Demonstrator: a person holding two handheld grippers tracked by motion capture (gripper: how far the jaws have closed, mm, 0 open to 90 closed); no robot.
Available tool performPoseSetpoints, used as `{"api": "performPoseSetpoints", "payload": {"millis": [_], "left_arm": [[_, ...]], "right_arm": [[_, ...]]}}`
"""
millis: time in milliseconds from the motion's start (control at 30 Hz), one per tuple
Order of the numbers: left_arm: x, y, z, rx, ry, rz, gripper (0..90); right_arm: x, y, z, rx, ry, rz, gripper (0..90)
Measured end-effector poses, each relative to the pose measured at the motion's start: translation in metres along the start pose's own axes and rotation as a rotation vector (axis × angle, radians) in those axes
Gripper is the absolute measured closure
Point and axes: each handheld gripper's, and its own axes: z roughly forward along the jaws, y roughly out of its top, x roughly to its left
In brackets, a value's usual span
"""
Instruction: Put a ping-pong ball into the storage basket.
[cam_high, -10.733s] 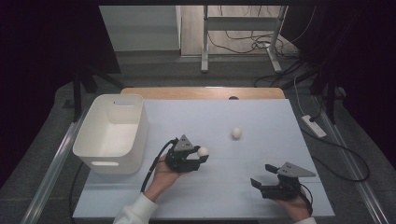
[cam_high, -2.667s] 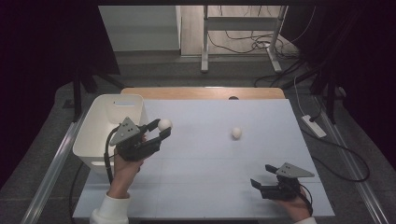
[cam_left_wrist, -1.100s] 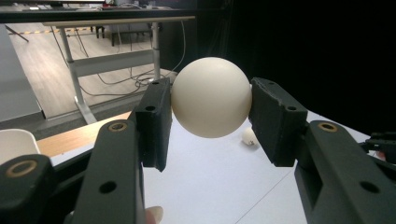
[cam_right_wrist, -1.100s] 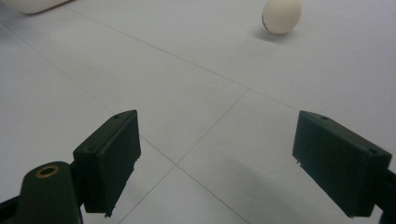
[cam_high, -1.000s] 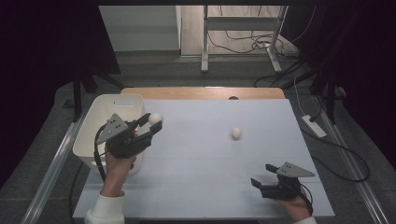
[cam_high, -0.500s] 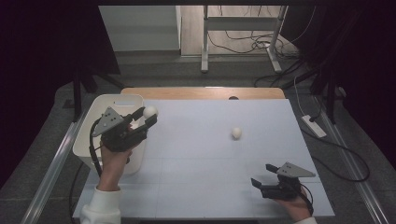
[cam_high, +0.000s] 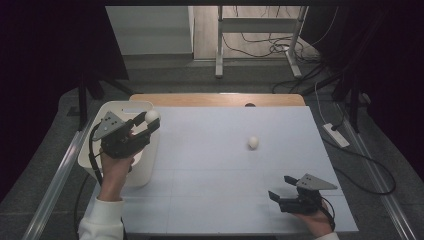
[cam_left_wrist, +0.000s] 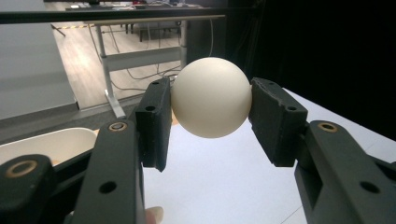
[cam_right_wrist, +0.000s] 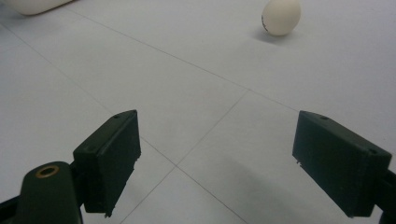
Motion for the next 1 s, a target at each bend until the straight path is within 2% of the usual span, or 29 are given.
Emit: {"api": "performPoseSetpoints", "payload": {"millis": [533, 1000], "left_arm": [[0.02, 0.004, -0.002, 0.031, 0.08, -0.022, 50.8], [0.038, 0.004, 0.004, 0.067, 0.129, -0.039, 50.8]], "right_arm": [[0.0, 0.0, 0.0, -0.001, 0.001, 0.003, 15.2], [-0.001, 0.0, 0.0, -0.003, -0.002, 0.011, 15.3]]}}
